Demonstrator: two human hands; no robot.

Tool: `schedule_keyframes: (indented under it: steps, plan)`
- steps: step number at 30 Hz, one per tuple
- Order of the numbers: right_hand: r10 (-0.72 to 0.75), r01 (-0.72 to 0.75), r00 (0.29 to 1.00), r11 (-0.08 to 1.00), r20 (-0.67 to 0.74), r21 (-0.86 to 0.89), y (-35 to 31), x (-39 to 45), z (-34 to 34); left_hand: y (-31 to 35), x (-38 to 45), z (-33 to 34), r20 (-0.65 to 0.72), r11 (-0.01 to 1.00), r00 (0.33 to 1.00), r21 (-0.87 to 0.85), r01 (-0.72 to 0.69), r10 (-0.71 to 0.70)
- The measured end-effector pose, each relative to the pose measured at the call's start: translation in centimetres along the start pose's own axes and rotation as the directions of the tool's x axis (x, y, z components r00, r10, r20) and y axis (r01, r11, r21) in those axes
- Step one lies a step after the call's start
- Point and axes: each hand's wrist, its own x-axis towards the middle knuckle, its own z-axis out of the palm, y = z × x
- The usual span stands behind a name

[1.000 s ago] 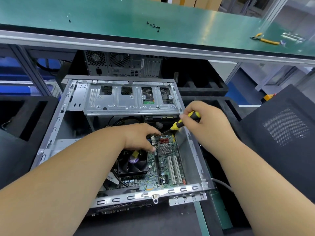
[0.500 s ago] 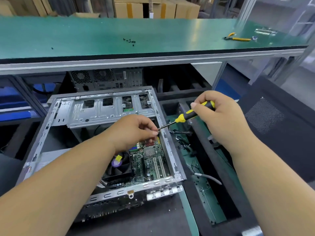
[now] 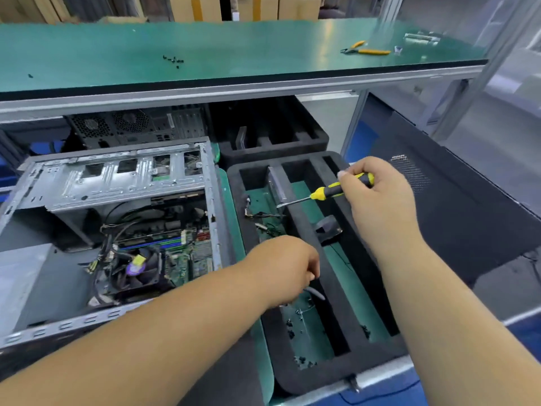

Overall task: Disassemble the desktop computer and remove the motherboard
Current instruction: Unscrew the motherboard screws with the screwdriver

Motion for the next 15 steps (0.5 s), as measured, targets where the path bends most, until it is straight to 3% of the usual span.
schedule_keyframes:
  steps: [6, 10, 15]
  plan:
    - [0.021, -0.021, 0.994, 1.000, 0.108, -0.002, 1.1, 0.0, -0.3, 0.3, 0.4, 0.8, 0.000, 0.998, 0.999, -0.027, 0.051, -0.051]
    - [-0.033, 0.030, 0.984, 0.999, 0.174, 0.017, 0.5, 0.0, 0.8, -1.1, -1.4, -2.8, -0.113, 0.993, 0.993, -0.113, 0.030, -0.042]
    - [-0.083, 0.076, 0.975, 0.996, 0.205, 0.044, -1.1, -0.3, 4.1, -5.1, -4.1, -6.7, -0.252, 0.946, 0.945, -0.297, 0.130, -0.209]
